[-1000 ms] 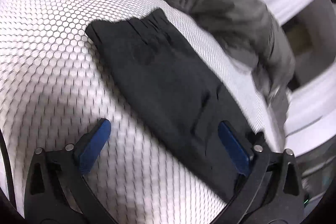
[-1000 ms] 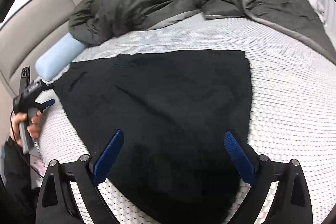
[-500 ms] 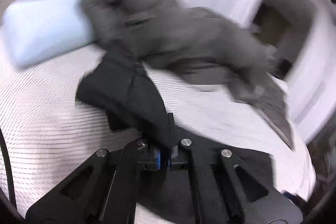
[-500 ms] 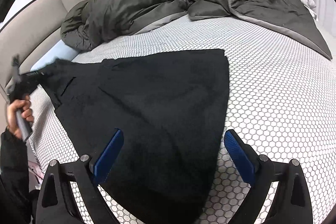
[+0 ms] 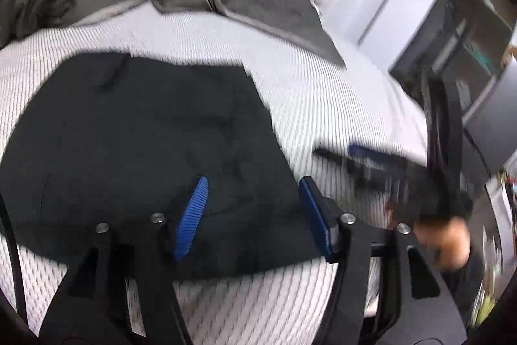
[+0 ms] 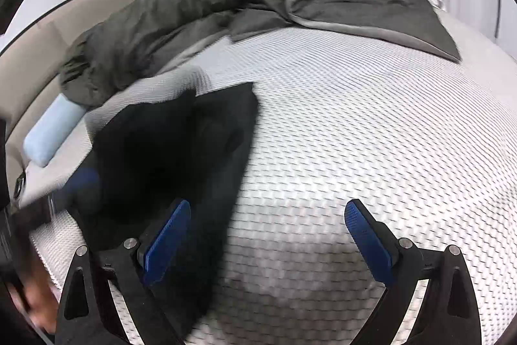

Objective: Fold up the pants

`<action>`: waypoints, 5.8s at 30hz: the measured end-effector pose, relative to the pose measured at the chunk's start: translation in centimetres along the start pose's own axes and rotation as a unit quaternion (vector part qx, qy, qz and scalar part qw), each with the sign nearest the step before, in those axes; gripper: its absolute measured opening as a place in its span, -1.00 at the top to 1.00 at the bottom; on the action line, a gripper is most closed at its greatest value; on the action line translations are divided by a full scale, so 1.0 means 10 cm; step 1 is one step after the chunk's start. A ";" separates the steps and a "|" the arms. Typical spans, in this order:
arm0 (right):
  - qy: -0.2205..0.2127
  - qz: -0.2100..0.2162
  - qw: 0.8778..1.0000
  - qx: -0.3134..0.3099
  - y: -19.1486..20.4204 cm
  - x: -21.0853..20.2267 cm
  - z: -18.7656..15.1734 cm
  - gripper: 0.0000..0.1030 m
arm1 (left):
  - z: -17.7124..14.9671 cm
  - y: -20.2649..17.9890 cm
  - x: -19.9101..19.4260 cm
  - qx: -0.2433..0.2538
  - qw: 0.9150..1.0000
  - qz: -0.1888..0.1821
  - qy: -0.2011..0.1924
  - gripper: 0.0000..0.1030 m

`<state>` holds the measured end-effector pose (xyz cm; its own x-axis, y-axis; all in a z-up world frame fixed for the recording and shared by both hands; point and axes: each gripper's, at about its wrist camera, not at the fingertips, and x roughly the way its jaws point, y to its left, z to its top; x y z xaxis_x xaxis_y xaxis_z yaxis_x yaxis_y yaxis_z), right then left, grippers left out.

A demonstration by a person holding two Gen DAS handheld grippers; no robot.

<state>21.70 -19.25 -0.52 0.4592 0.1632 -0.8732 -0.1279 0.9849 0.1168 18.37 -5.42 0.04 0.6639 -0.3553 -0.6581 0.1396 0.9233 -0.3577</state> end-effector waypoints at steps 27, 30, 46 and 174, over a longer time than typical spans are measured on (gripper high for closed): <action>0.075 0.226 0.970 0.046 0.59 0.49 0.07 0.14 | 0.11 1.51 -0.30 -0.059 0.986 0.126 -0.089 -0.55; 0.057 0.219 0.973 0.033 0.69 0.39 0.10 0.51 | 0.13 1.55 -0.30 -0.071 0.984 0.127 -0.098 -0.55; 0.038 0.192 0.981 0.009 0.30 -0.02 -0.13 0.59 | 0.12 1.30 -0.21 -0.010 0.990 0.126 -0.067 -0.55; 0.071 -0.003 0.981 -0.178 1.70 1.15 0.33 0.18 | 0.96 1.91 0.36 0.082 0.991 0.089 0.062 -0.02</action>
<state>27.70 -0.47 -7.07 0.3371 0.1223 -0.9335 -0.4365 0.8988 -0.0399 30.50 12.31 -2.78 0.5940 -0.1902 -0.7816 0.1521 0.9807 -0.1231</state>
